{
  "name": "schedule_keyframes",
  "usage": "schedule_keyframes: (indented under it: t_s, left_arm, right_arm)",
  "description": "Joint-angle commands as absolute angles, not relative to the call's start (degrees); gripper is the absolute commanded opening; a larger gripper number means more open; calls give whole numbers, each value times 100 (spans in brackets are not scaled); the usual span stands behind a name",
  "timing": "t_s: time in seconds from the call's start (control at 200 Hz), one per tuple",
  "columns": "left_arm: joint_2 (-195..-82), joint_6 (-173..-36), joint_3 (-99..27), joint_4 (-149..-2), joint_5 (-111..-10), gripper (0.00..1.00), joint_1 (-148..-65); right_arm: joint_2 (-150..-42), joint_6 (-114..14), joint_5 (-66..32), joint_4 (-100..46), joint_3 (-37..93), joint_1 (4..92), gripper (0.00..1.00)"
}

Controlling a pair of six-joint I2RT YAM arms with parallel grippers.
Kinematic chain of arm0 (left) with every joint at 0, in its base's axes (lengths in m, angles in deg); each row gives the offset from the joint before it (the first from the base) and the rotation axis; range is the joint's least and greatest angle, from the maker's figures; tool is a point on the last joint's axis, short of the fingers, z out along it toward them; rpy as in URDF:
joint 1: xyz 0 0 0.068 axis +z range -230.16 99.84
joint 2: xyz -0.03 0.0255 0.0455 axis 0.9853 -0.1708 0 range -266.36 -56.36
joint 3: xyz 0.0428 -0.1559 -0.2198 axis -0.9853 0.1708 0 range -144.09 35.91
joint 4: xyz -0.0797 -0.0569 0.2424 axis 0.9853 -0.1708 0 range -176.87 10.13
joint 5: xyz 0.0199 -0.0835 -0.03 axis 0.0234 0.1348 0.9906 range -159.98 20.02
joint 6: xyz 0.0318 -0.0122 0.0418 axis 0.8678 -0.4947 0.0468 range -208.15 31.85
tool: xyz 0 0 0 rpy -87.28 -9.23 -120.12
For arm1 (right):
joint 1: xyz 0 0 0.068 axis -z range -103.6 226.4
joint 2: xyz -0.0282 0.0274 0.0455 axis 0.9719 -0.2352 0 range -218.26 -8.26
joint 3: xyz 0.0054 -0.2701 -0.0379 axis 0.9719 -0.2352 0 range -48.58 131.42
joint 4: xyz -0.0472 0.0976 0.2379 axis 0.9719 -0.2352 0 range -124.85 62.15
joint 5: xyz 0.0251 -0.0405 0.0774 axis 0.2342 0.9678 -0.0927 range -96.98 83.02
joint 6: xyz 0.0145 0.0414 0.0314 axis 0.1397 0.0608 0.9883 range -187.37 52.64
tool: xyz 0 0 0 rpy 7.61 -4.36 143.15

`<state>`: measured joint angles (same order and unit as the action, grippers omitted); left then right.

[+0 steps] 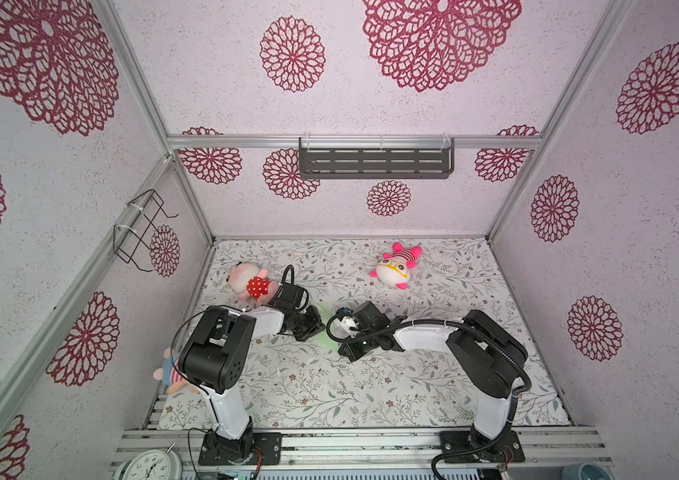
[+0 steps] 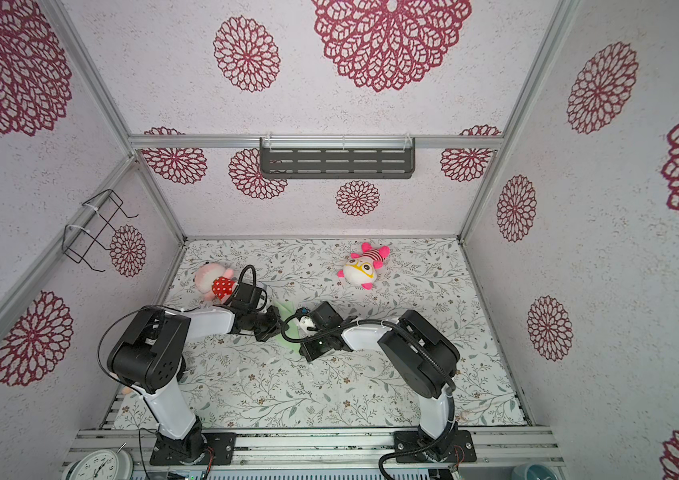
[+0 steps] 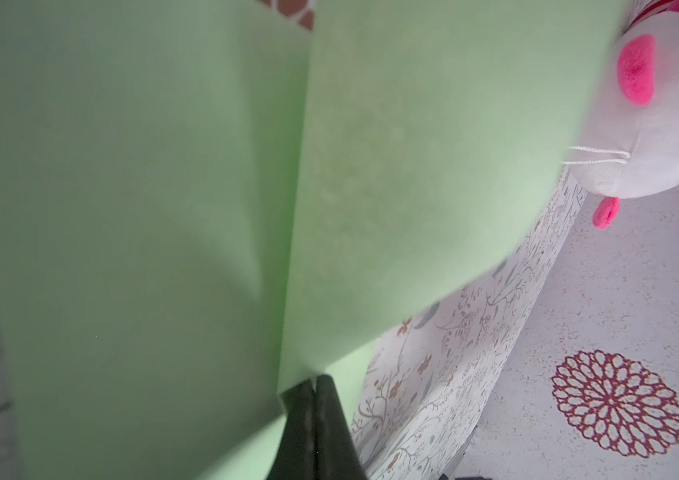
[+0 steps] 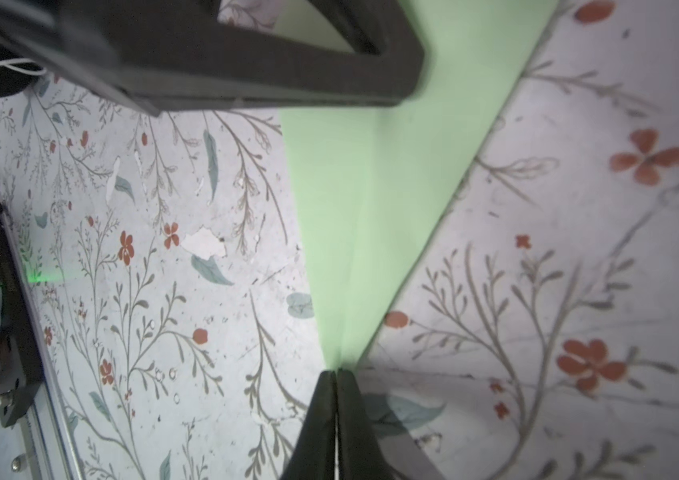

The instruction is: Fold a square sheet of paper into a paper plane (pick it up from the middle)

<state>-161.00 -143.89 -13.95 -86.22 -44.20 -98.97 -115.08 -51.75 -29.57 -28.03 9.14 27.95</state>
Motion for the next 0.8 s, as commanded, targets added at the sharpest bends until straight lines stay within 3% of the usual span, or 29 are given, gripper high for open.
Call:
schedule_keyframes:
  t_s: [0.0,0.335,0.795]
  left_arm:
    - [-16588,-14378,-1043,-9200,-5116,0,-9889]
    - [-16500,-14326,-1058,-9191,-4999,0,-9889]
    - [-16640,-14396,-1019,-9143,-4792,0,-9845]
  right_arm:
    - [-11005,-5163,-2922,-2643,886,2780,10]
    - [-11399,-5092,-2113,-2416,1396,2763,11]
    - [-11865,-5696,-1718,-2003,1608,2534,9]
